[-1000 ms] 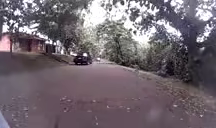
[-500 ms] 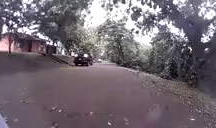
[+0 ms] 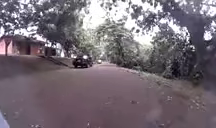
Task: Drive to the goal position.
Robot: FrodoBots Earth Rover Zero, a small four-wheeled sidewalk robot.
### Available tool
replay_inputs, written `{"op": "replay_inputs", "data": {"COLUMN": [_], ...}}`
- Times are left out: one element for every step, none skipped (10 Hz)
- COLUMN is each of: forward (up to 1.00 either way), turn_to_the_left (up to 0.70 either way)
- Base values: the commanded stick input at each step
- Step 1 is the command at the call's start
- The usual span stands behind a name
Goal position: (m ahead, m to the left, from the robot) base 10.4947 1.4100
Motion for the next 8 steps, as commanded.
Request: {"op": "replay_inputs", "data": {"forward": [0.7, 0.7, 0.7, 0.7, 0.7, 0.7, 0.7, 0.7], "turn_to_the_left": [0.0, 0.0, 0.0, 0.0, 0.0, 0.0, 0.0, 0.0]}}
